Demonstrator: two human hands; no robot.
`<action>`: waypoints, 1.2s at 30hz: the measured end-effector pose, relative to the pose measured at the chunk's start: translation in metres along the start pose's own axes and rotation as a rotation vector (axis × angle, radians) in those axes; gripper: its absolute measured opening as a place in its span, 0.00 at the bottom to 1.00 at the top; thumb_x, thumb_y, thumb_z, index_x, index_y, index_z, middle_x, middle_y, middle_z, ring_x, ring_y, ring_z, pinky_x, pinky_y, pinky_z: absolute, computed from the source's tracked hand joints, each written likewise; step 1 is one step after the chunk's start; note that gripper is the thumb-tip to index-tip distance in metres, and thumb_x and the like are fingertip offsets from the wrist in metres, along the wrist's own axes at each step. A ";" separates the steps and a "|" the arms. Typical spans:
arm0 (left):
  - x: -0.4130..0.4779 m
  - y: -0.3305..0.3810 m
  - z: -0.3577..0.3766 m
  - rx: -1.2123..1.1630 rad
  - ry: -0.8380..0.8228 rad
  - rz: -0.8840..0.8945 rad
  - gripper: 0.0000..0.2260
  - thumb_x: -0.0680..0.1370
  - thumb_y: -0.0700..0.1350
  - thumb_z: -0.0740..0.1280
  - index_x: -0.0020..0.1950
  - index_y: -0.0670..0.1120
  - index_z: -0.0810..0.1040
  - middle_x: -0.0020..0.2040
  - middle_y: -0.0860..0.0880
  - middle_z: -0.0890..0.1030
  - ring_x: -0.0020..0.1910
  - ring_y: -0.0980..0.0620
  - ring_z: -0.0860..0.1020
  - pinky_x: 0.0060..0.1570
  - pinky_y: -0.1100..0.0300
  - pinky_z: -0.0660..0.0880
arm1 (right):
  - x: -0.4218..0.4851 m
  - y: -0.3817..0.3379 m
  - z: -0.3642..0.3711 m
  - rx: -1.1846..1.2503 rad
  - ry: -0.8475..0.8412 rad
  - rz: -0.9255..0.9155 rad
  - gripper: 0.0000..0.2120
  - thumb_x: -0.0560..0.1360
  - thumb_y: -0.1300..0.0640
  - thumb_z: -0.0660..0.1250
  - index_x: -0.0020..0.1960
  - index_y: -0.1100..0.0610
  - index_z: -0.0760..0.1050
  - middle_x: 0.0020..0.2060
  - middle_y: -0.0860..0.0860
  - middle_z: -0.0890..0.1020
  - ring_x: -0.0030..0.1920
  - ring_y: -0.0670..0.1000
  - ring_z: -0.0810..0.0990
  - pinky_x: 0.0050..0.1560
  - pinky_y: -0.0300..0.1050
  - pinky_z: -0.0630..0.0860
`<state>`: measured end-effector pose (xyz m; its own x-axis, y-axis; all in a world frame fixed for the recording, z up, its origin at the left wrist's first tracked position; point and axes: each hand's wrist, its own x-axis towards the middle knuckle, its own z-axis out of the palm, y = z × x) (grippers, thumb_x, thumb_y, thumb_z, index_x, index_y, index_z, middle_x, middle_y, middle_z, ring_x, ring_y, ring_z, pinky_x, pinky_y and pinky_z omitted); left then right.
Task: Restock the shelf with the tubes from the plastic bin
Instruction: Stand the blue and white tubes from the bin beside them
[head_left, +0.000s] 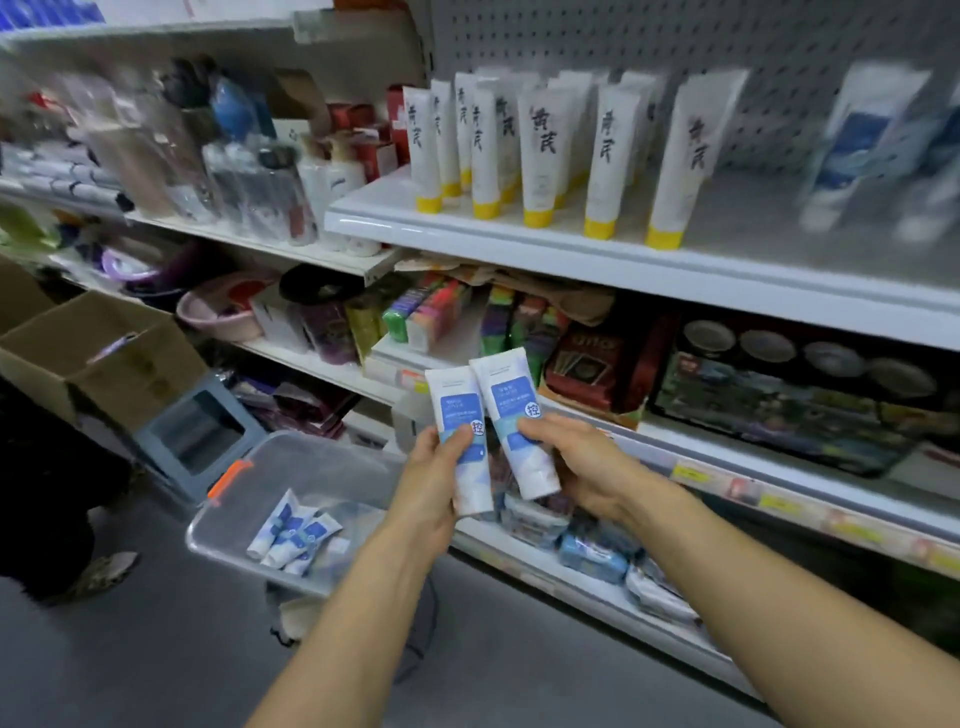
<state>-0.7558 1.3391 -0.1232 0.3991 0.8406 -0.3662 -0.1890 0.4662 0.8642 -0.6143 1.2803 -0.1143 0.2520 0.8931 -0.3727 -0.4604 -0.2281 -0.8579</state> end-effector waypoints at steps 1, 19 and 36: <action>-0.005 0.001 0.015 0.008 -0.024 0.013 0.08 0.79 0.40 0.64 0.58 0.44 0.73 0.48 0.46 0.82 0.40 0.52 0.81 0.39 0.56 0.77 | -0.010 -0.010 -0.009 0.004 -0.009 -0.028 0.07 0.78 0.64 0.64 0.52 0.61 0.79 0.41 0.53 0.85 0.37 0.49 0.83 0.37 0.41 0.80; -0.070 -0.002 0.300 0.180 -0.279 0.293 0.15 0.76 0.38 0.69 0.61 0.41 0.72 0.53 0.40 0.82 0.50 0.42 0.82 0.55 0.44 0.78 | -0.170 -0.194 -0.226 -0.515 0.405 -0.497 0.09 0.71 0.64 0.73 0.50 0.56 0.79 0.41 0.49 0.84 0.29 0.38 0.79 0.27 0.32 0.72; -0.030 -0.007 0.447 0.230 -0.305 0.319 0.13 0.77 0.39 0.68 0.59 0.42 0.68 0.48 0.46 0.80 0.41 0.49 0.80 0.40 0.52 0.79 | -0.123 -0.301 -0.392 -0.810 0.800 -0.536 0.18 0.69 0.56 0.73 0.58 0.55 0.74 0.54 0.56 0.81 0.51 0.59 0.81 0.49 0.61 0.80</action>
<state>-0.3651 1.1878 0.0363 0.6047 0.7963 0.0168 -0.1552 0.0972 0.9831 -0.1733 1.0872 0.0510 0.8202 0.5271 0.2222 0.4410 -0.3353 -0.8325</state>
